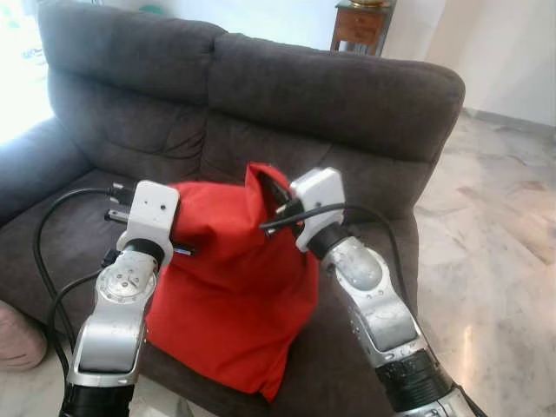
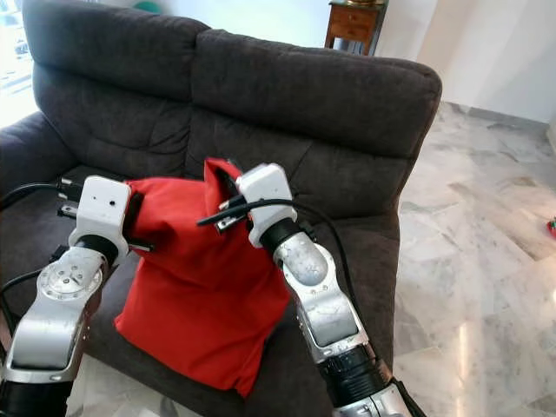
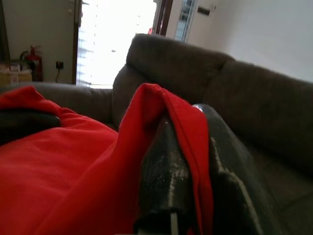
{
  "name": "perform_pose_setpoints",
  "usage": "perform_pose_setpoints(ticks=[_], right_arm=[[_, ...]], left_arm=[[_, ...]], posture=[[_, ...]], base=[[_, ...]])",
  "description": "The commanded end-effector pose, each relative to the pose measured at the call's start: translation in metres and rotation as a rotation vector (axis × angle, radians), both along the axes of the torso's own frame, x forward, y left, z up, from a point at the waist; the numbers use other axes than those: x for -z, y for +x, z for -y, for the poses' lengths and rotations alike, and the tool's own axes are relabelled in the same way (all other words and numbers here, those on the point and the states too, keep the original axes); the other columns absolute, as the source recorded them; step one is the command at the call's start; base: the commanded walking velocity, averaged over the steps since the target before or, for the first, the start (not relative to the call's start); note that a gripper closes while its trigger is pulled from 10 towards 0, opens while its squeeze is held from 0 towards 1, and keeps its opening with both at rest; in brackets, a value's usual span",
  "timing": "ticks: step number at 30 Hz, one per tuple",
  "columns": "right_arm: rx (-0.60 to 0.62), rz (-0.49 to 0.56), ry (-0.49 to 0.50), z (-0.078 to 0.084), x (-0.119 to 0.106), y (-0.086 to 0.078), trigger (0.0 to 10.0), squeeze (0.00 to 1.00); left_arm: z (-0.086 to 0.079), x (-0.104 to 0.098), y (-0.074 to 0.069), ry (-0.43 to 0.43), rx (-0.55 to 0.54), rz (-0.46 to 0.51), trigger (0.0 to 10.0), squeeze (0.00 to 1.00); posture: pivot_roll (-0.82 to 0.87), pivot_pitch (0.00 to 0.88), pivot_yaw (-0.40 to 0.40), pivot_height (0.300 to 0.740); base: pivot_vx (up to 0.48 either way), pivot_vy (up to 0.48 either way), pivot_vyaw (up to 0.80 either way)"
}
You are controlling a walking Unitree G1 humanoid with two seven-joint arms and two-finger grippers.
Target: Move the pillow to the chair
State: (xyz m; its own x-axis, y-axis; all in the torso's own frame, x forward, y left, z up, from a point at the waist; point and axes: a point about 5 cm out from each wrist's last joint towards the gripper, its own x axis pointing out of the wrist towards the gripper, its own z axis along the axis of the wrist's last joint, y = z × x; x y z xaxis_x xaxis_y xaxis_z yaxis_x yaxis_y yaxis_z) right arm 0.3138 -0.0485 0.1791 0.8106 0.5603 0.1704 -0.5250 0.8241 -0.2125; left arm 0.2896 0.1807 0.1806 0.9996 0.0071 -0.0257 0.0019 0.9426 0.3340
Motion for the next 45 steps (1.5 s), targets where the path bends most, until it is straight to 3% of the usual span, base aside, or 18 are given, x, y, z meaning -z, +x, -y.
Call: perform_pose_setpoints(ticks=[1,3,5,6,7,8,10,17,18,19,24,25,29,33,34,36,37,45], right_arm=[[0.006,-0.019,-0.014,0.001,0.004,0.0,10.0,0.0],[0.005,-0.035,-0.017,0.001,0.006,0.0,10.0,0.0],[0.003,-0.042,-0.02,0.001,0.006,0.0,10.0,0.0],[0.002,-0.042,-0.02,0.001,0.007,0.0,10.0,0.0],[0.001,-0.044,-0.018,0.001,0.007,0.0,10.0,0.17],[0.001,-0.045,-0.017,0.001,0.007,0.0,10.0,0.84],[0.0,-0.043,-0.015,0.0,0.006,0.0,10.0,0.99],[0.02,-0.031,-0.016,0.002,0.005,0.001,10.0,0.93],[0.032,-0.029,-0.017,0.003,0.005,0.002,10.0,0.55],[0.047,-0.026,-0.021,0.004,0.005,0.004,10.0,0.0],[0.12,-0.029,-0.016,0.014,0.006,0.01,10.0,0.0],[0.168,-0.03,-0.017,0.022,0.009,0.014,10.0,0.0],[0.261,-0.074,-0.008,0.043,0.021,0.023,10.0,0.0],[0.451,-0.173,0.009,0.086,0.045,0.033,10.0,0.0],[0.567,-0.259,0.004,0.118,0.066,0.033,10.0,0.0],[0.603,-0.287,0.005,0.128,0.073,0.032,10.0,0.0],[0.687,-0.374,-0.039,0.154,0.097,0.023,10.0,0.0],[0.831,-0.581,-0.156,0.199,0.15,-0.013,10.0,0.0]], left_arm=[[0.0,0.003,-0.001,-0.014,-0.003,-0.019,10.0,0.0],[-0.002,0.003,-0.001,-0.023,-0.021,-0.019,10.0,0.0],[-0.002,0.003,-0.001,-0.021,-0.025,-0.019,10.0,1.0],[-0.002,0.002,0.0,-0.021,-0.024,-0.018,10.0,1.0],[-0.002,0.002,0.0,-0.021,-0.025,-0.016,10.0,1.0],[-0.002,0.002,0.0,-0.023,-0.027,-0.015,10.0,1.0],[-0.002,0.001,0.0,-0.022,-0.029,-0.013,10.0,1.0],[0.0,0.0,0.001,-0.019,-0.026,-0.007,10.0,1.0],[0.0,-0.001,0.001,-0.018,-0.026,-0.006,10.0,1.0],[0.0,-0.001,0.002,-0.017,-0.026,-0.004,10.0,1.0],[0.002,-0.001,0.003,-0.017,-0.023,-0.001,10.0,1.0],[0.002,0.003,0.003,-0.015,-0.021,-0.008,10.0,0.0],[-0.003,0.019,0.003,-0.021,-0.031,-0.043,10.0,0.0],[-0.018,0.049,-0.003,0.034,-0.068,-0.112,10.0,0.0],[-0.033,0.074,-0.011,0.047,-0.118,-0.176,10.0,0.0],[-0.038,0.082,-0.014,0.053,-0.134,-0.196,10.0,0.0],[-0.05,0.105,-0.024,0.03,-0.166,-0.264,10.0,0.0],[-0.064,0.159,-0.053,0.008,-0.199,-0.447,10.0,0.0]], posture=[[0.1,0.0,-0.072,0.74],[0.1,0.0,-0.073,0.74],[0.1,0.0,-0.073,0.74],[0.1,0.0,-0.073,0.74],[0.1,0.0,-0.073,0.74],[0.1,0.0,-0.073,0.74],[0.1,0.0,-0.073,0.74],[0.1,0.0,-0.073,0.74],[0.1,0.0,-0.073,0.74],[0.1,0.0,-0.073,0.74],[0.1,0.0,-0.073,0.74],[0.1,0.0,-0.073,0.74],[0.1,0.0,-0.072,0.74],[0.1,0.0,-0.067,0.74],[0.1,0.0,-0.065,0.74],[0.1,0.0,-0.065,0.74],[0.09,0.0,-0.061,0.74],[0.09,0.0,-0.045,0.74]], base=[[0.0,0.0,0.0],[0.0,0.0,0.0],[0.0,0.0,0.0],[0.0,0.0,0.0],[0.0,0.0,0.0],[0.0,0.0,0.0],[0.0,0.0,0.0],[0.0,0.0,0.0],[0.0,0.0,0.0],[0.0,0.0,0.0],[0.0,0.0,0.0],[0.0,0.0,0.0],[0.0,0.0,0.0],[0.0,0.0,0.0],[0.0,0.0,0.0],[0.0,0.0,0.0],[0.0,0.0,0.0],[0.0,0.0,0.0]])
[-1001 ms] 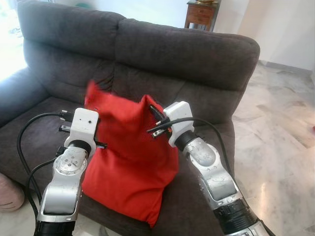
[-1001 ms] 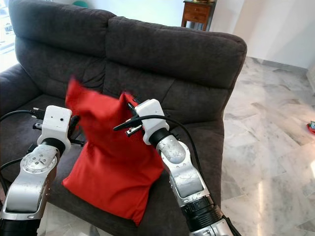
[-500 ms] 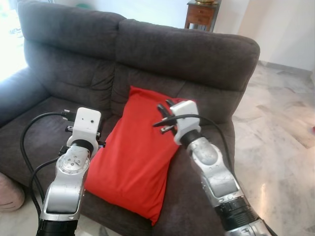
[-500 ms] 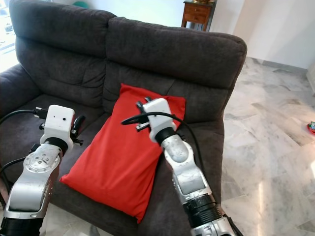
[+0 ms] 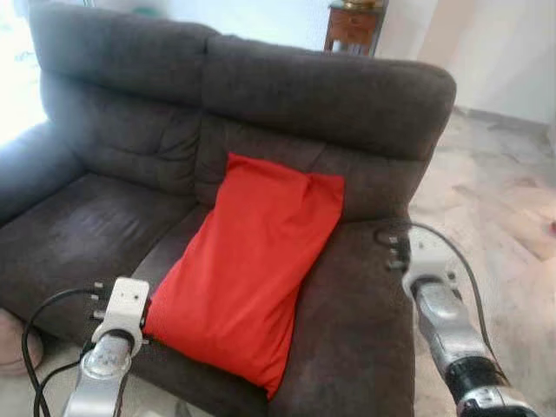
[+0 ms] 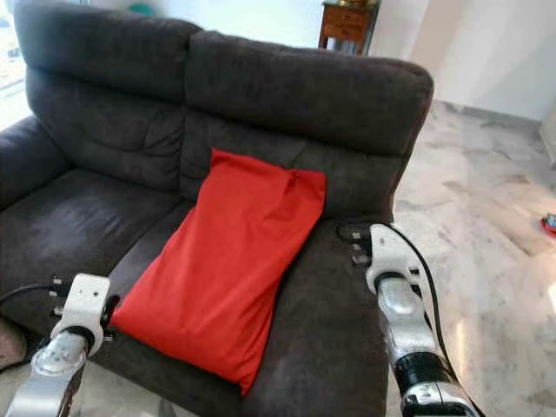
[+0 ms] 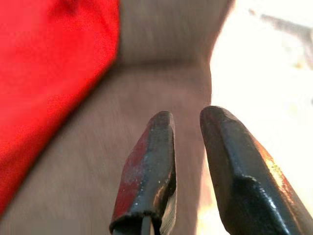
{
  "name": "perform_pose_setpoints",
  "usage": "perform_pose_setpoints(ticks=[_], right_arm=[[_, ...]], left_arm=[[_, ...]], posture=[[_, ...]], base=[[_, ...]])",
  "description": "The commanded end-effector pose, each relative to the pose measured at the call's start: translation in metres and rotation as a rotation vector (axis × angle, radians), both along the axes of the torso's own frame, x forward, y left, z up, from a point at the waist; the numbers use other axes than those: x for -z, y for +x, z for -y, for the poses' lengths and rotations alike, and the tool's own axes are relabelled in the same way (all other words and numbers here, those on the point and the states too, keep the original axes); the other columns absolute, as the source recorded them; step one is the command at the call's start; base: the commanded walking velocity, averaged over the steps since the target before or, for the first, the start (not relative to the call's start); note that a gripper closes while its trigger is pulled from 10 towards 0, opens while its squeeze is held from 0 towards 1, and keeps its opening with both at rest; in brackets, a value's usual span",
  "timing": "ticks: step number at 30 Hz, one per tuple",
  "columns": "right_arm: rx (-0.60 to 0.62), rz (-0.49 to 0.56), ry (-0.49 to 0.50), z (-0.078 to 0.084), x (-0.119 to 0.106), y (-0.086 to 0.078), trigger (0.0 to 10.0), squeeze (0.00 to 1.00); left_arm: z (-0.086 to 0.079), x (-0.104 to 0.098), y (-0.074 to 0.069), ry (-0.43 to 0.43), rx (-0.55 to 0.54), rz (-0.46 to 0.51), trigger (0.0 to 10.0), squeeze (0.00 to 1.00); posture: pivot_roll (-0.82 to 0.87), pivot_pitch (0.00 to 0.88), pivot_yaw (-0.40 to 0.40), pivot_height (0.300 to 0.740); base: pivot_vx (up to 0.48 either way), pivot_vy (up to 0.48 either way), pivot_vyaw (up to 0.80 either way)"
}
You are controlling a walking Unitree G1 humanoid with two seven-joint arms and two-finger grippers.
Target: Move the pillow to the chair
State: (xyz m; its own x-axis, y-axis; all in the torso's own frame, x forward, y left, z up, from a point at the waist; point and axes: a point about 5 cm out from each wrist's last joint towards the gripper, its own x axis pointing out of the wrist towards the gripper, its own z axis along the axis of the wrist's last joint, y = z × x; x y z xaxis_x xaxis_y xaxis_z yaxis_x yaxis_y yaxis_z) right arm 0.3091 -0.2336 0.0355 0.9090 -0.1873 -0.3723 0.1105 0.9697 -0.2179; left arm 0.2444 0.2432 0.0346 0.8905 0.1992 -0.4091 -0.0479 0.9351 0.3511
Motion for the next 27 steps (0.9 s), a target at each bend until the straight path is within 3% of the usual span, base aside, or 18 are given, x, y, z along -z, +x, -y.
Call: perform_pose_setpoints(ticks=[1,3,5,6,10,11,15,19,23,27], right_arm=[[0.058,-0.075,-0.025,0.02,0.015,-0.016,10.0,0.0],[0.098,-0.175,-0.04,0.031,0.034,-0.036,10.0,0.0],[0.111,-0.222,-0.054,0.036,0.043,-0.047,10.0,0.0],[0.144,-0.289,-0.066,0.042,0.054,-0.063,10.0,0.0],[0.173,-0.36,-0.076,0.049,0.066,-0.081,10.0,0.0],[0.192,-0.449,-0.091,0.054,0.08,-0.104,10.0,0.0],[0.245,-0.578,-0.074,0.058,0.099,-0.141,10.0,0.0],[0.228,-0.646,-0.046,0.051,0.109,-0.156,10.0,0.0],[0.195,-0.623,0.002,0.039,0.112,-0.153,10.0,0.0],[0.196,-0.581,0.026,0.032,0.11,-0.144,10.0,0.0]], left_arm=[[-0.002,0.021,-0.014,-0.008,-0.005,-0.072,10.0,0.0],[-0.007,0.037,-0.027,-0.05,-0.053,-0.106,10.0,0.0],[-0.01,0.043,-0.033,-0.041,-0.062,-0.115,10.0,0.0],[-0.017,0.047,-0.041,-0.066,-0.11,-0.114,10.0,0.0],[-0.024,0.055,-0.05,-0.093,-0.165,-0.129,10.0,0.0],[-0.025,0.068,-0.062,-0.094,-0.182,-0.193,10.0,0.0],[-0.021,0.086,-0.079,-0.11,-0.187,-0.263,10.0,0.0],[-0.019,0.096,-0.087,-0.122,-0.194,-0.298,10.0,0.0],[-0.019,0.103,-0.092,-0.143,-0.211,-0.331,10.0,0.0],[-0.016,0.103,-0.083,-0.154,-0.185,-0.333,10.0,0.0]], posture=[[0.09,0.0,-0.045,0.74],[0.09,0.0,-0.041,0.74],[0.08,0.0,-0.037,0.74],[0.08,0.0,-0.036,0.74],[0.09,0.0,-0.037,0.74],[0.09,0.0,-0.035,0.74],[0.08,0.0,-0.031,0.74],[0.07,0.0,-0.024,0.74],[0.05,0.0,-0.007,0.74],[0.02,0.0,0.018,0.74]], base=[[0.0,0.0,0.0],[0.0,0.0,0.0],[0.0,0.0,0.0],[0.0,0.0,0.0],[0.0,0.0,0.0],[0.0,0.0,0.0],[0.0,0.0,0.0],[0.0,0.0,0.0],[0.0,0.0,0.0],[0.0,0.0,0.0]])
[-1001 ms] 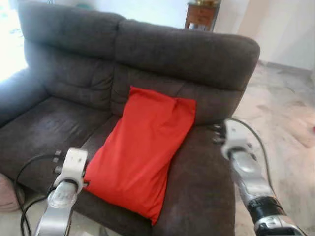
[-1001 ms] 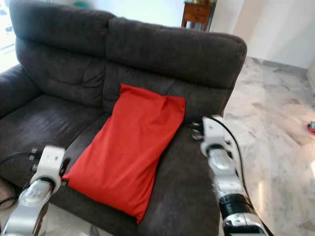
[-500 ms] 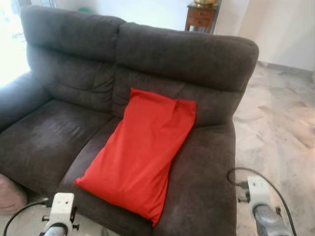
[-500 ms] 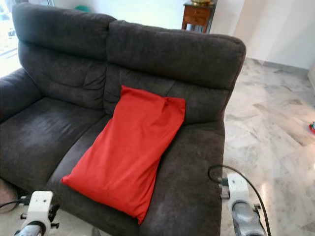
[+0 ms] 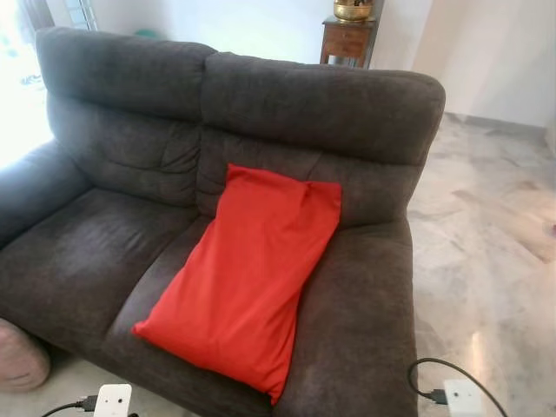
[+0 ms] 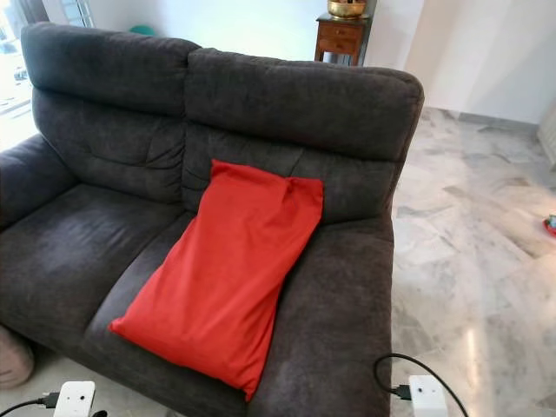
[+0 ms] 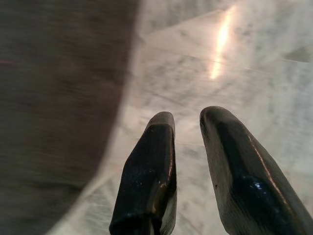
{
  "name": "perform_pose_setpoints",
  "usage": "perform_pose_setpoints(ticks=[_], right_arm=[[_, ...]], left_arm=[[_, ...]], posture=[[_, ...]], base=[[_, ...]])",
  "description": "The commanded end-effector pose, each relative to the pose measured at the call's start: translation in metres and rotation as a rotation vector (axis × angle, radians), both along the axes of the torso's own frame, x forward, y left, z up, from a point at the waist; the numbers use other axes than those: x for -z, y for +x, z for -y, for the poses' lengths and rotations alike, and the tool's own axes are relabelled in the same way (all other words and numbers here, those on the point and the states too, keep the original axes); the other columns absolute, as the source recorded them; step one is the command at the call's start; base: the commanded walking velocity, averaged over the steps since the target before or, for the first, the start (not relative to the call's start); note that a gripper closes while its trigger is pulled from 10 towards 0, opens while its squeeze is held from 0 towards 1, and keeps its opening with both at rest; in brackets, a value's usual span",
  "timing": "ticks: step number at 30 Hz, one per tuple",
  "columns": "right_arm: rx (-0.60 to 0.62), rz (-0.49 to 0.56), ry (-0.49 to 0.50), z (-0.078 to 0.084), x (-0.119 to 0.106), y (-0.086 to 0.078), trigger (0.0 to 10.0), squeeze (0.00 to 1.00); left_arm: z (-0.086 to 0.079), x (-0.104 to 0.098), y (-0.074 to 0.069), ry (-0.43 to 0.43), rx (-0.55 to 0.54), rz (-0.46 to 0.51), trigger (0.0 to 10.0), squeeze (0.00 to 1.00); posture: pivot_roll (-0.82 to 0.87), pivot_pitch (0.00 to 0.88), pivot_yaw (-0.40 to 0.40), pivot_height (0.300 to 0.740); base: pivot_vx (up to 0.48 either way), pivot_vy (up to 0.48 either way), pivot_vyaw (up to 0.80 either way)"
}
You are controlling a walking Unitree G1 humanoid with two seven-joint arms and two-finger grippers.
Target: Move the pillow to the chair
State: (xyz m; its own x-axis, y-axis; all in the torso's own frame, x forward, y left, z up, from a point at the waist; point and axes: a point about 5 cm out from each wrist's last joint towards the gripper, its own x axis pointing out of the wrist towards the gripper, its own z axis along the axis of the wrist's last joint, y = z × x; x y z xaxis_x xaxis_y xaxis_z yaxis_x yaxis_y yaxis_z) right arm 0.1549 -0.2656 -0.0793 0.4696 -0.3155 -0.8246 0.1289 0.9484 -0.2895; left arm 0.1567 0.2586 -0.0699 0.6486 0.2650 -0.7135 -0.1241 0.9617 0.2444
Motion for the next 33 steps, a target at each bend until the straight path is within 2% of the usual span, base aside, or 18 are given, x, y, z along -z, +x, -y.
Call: perform_pose_setpoints(ticks=[1,7,9,12,17,18,24,26,33], right_arm=[[0.018,0.055,0.016,0.0,-0.005,0.011,10.0,0.0],[0.029,0.079,0.024,-0.002,-0.006,0.013,10.0,0.0],[0.058,0.122,0.037,0.001,-0.008,0.015,10.0,0.0],[0.078,0.174,0.05,0.003,-0.011,0.019,10.0,0.0],[0.069,0.221,0.067,0.0,-0.015,0.028,10.0,0.0],[0.069,0.223,0.074,-0.004,-0.016,0.031,10.0,0.0],[0.037,0.2,0.104,-0.017,-0.013,0.036,10.0,0.0],[-0.005,0.176,0.12,-0.025,-0.011,0.038,10.0,0.0],[-0.044,0.148,0.12,-0.033,-0.009,0.039,10.0,0.0]], left_arm=[[0.0,-0.002,0.005,-0.011,0.004,0.017,10.0,0.0],[0.009,-0.002,0.018,-0.022,0.067,0.012,10.0,0.0],[0.017,-0.002,0.025,-0.037,0.108,0.003,10.0,0.0],[0.026,-0.002,0.032,-0.048,0.164,-0.009,10.0,0.0],[0.03,-0.004,0.039,-0.057,0.173,-0.003,10.0,0.0],[0.03,-0.005,0.041,-0.063,0.162,0.005,10.0,0.0],[0.03,-0.003,0.039,-0.07,0.138,0.0,10.0,0.0],[0.029,-0.002,0.036,-0.073,0.114,-0.012,10.0,0.0],[0.023,0.002,0.027,-0.088,0.059,-0.024,10.0,0.0]], posture=[[0.02,0.0,0.018,0.74],[-0.04,0.0,0.066,0.74],[-0.1,0.0,0.107,0.74],[-0.13,0.0,0.126,0.74],[-0.11,0.0,0.115,0.74],[-0.09,0.0,0.087,0.74],[-0.03,0.0,0.024,0.74],[0.01,0.0,-0.001,0.74],[0.02,0.0,0.016,0.74]], base=[[0.0,0.0,0.0],[0.0,0.0,0.0],[0.0,0.0,0.0],[0.0,0.0,0.0],[0.0,0.0,0.0],[0.0,0.0,0.0],[0.0,0.0,0.0],[0.0,0.0,0.0],[0.0,0.0,0.0]])
